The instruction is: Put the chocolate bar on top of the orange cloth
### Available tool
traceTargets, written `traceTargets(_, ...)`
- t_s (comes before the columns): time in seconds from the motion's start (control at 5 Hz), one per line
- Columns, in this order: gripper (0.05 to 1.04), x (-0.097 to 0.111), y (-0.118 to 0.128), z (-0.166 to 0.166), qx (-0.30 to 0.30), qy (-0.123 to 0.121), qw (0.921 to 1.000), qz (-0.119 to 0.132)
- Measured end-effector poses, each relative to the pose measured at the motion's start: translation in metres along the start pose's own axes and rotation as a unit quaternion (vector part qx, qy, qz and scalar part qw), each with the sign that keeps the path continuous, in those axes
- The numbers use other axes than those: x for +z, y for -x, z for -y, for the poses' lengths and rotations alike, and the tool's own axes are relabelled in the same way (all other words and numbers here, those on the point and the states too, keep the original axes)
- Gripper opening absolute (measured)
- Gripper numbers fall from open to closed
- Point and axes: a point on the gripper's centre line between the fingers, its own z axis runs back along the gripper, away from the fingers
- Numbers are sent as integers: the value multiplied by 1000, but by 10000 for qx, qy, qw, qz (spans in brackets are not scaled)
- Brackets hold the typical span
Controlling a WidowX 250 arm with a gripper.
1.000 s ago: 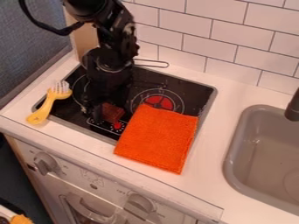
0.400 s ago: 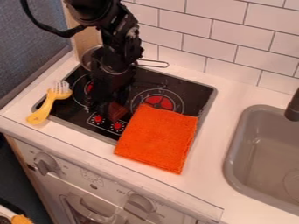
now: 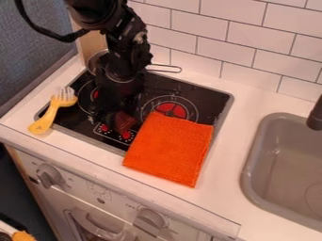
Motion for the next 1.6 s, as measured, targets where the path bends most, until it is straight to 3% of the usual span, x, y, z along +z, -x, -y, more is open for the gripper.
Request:
traceTargets(0.2, 587, 15, -5, -1, -48, 109, 9999, 83)
traceTargets(0.6, 587, 70, -1, 13, -115, 620, 9976, 298)
traceTargets(0.8, 587, 99, 17, 20, -316, 931, 9943, 420)
traceTargets(1.0, 587, 113, 57, 21, -730, 1057, 9909, 409)
traceTargets(1.2, 587, 114, 98, 18, -1090, 1110, 9876, 231)
traceTargets(1.4, 587, 105, 123, 14, -1469, 1059, 9833, 201)
traceTargets(1.6, 587, 82, 135, 10, -1791, 840, 9800, 211)
